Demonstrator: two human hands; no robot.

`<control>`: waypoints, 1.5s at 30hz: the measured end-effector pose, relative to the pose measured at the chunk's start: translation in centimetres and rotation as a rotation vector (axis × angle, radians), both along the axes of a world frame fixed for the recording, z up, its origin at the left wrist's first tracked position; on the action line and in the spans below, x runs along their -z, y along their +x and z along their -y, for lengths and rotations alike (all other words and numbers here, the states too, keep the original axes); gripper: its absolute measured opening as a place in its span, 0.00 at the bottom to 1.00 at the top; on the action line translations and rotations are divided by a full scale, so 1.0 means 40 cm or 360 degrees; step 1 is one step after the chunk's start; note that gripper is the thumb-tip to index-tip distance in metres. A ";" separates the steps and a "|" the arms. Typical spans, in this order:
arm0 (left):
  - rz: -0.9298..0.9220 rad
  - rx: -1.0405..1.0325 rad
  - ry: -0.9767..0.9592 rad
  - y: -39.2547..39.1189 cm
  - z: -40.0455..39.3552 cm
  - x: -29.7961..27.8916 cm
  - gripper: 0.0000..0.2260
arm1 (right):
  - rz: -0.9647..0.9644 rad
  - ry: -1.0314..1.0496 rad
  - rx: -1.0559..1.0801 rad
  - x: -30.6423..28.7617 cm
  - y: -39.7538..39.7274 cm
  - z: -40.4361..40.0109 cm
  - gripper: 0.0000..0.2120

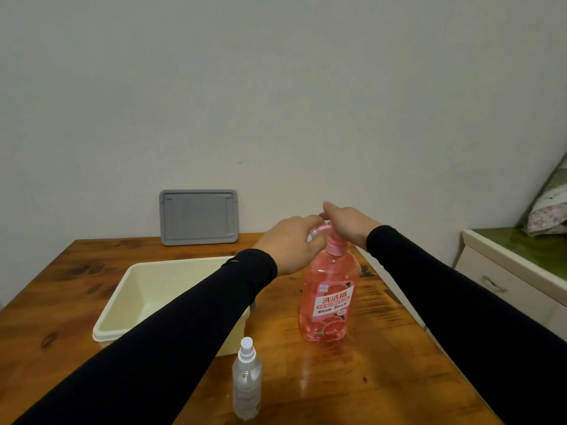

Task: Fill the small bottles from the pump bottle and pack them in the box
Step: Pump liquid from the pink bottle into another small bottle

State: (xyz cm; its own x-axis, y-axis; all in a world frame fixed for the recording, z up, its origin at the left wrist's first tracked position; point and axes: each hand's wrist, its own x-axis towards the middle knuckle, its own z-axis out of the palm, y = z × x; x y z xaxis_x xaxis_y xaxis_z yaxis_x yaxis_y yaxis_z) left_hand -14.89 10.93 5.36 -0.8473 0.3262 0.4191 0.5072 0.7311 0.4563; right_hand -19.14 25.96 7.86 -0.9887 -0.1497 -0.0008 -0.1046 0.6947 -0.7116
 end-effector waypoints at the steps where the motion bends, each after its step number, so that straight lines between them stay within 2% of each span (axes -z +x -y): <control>1: 0.0010 -0.0006 -0.0007 0.003 -0.001 0.009 0.19 | 0.0007 0.0001 0.0006 0.011 0.000 0.000 0.27; 11: -0.0021 0.0021 -0.0016 0.005 0.003 -0.023 0.17 | 0.0031 -0.0002 0.0029 -0.027 0.006 0.002 0.30; 18: 0.0005 0.0007 -0.0037 0.009 -0.001 0.016 0.20 | 0.0039 -0.0001 0.0009 0.018 0.007 0.002 0.28; 24: 0.0012 0.0002 -0.0011 0.009 0.000 -0.007 0.18 | 0.0041 -0.0035 0.0020 -0.012 0.012 0.005 0.28; 37: 0.0030 0.0015 -0.0062 0.005 0.003 0.004 0.19 | 0.0073 0.0074 0.0033 0.003 0.011 0.005 0.31; 42: -0.0002 0.0030 0.0003 0.002 0.005 -0.021 0.15 | 0.0044 -0.0052 0.0005 -0.027 0.006 0.000 0.28; 45: -0.0006 0.0016 0.0005 0.000 0.003 -0.007 0.16 | 0.0022 -0.0073 0.0024 -0.009 0.004 -0.001 0.27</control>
State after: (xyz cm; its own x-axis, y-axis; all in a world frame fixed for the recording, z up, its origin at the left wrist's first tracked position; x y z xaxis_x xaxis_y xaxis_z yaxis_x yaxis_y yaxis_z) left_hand -14.90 10.82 5.65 -0.8423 0.3334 0.4236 0.5164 0.7245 0.4566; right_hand -18.98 26.02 8.21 -0.9908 -0.1352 -0.0077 -0.0847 0.6627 -0.7441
